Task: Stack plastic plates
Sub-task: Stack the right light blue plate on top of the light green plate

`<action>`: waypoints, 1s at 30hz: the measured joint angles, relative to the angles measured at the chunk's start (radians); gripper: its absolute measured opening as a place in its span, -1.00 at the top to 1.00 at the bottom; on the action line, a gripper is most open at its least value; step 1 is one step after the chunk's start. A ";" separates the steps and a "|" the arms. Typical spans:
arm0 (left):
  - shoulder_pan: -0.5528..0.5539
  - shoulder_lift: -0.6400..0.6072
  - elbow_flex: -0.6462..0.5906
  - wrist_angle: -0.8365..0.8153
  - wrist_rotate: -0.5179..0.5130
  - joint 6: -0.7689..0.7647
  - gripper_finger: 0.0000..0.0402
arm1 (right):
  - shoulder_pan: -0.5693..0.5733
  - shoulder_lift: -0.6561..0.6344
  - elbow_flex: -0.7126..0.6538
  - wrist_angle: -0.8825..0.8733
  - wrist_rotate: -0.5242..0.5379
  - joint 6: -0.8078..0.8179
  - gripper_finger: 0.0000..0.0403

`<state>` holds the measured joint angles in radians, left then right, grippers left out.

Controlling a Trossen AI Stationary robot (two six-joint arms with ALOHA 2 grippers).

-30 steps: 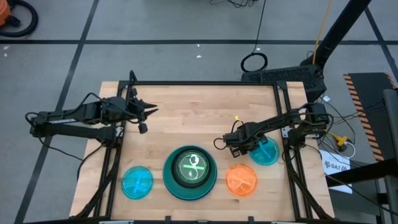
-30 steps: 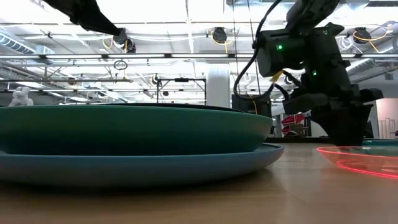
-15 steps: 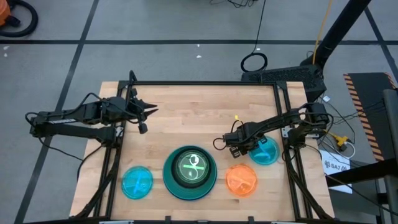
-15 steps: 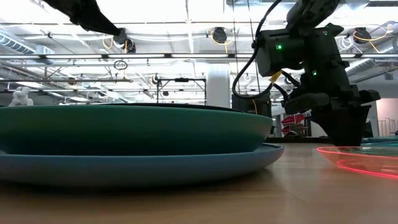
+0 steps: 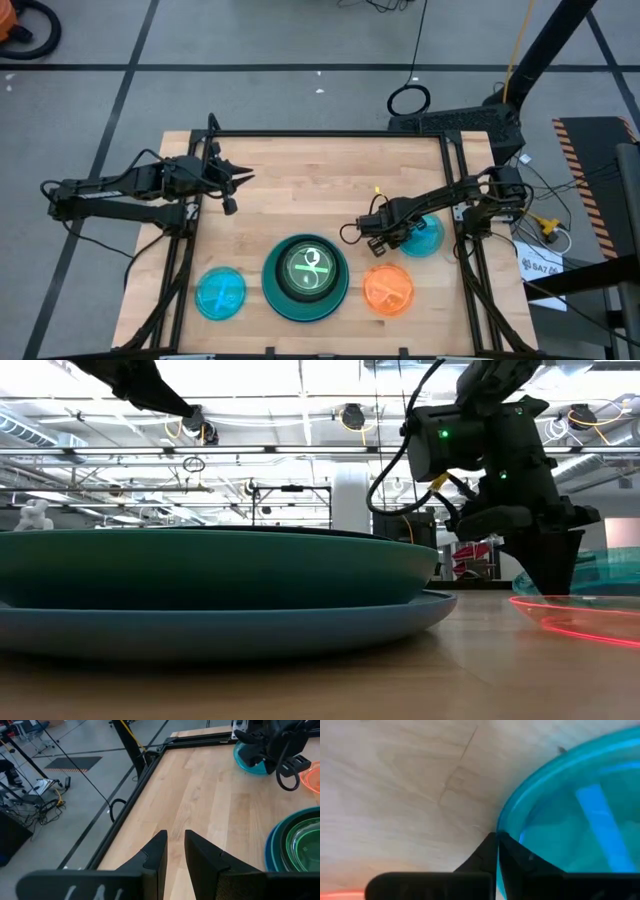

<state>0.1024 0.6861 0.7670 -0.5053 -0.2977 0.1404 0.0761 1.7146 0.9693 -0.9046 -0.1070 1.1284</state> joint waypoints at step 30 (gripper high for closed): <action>0.000 0.000 0.000 0.000 0.000 0.001 0.63 | 0.108 -0.005 0.480 0.172 0.210 -0.973 1.00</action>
<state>0.1020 0.6862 0.7670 -0.5049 -0.2974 0.1412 0.1839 1.7100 1.4494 -0.7323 0.1032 0.1553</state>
